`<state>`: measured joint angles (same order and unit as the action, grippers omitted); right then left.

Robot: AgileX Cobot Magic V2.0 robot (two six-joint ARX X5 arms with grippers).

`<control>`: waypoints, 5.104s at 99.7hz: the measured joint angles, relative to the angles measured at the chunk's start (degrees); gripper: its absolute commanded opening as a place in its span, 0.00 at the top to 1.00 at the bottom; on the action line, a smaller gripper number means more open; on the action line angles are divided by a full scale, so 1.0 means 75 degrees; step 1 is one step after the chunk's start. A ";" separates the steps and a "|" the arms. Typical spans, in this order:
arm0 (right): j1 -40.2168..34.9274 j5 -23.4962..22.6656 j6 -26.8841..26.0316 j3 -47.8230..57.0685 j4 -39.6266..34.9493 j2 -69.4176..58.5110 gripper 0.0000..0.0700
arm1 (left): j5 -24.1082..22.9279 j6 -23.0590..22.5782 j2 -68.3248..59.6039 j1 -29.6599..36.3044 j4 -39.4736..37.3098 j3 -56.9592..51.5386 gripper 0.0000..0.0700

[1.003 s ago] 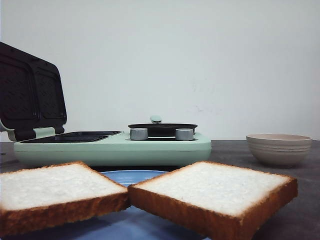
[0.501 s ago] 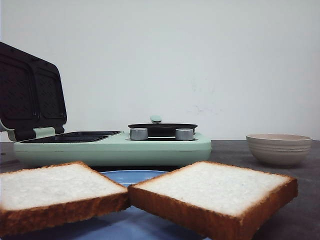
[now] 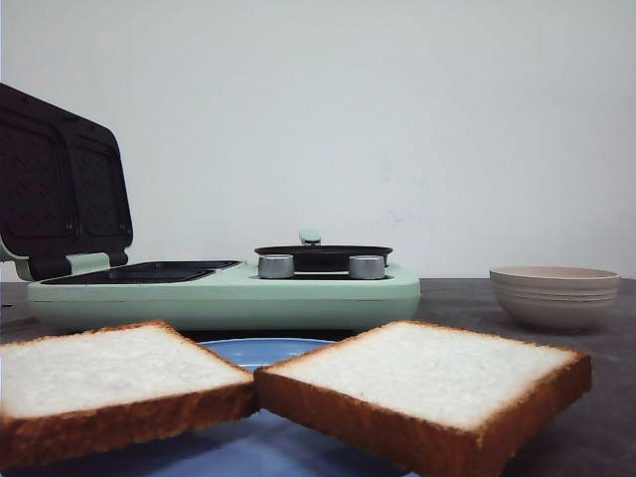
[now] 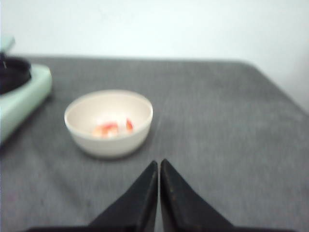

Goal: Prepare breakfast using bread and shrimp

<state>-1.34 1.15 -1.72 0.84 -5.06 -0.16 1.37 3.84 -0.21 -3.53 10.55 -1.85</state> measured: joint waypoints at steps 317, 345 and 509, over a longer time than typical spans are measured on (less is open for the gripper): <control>-0.0580 -0.3535 -0.1460 0.5619 -0.5065 -0.2789 0.56 | 0.5088 0.0274 -0.9795 0.1813 0.5036 -0.5488 0.27; -0.0580 -0.3535 -0.1364 0.5619 -0.5065 -0.2789 0.56 | 0.5161 -0.0044 -1.0617 0.2025 0.4966 -0.5488 0.27; -0.0580 -0.3351 -0.1341 0.5619 -0.5065 -0.2789 0.56 | 0.5657 -0.0169 -0.9891 0.2241 0.4648 -0.6021 1.00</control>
<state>-5.69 -23.99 -11.77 42.98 -43.05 -21.08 43.79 2.57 -74.39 13.28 45.41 -47.00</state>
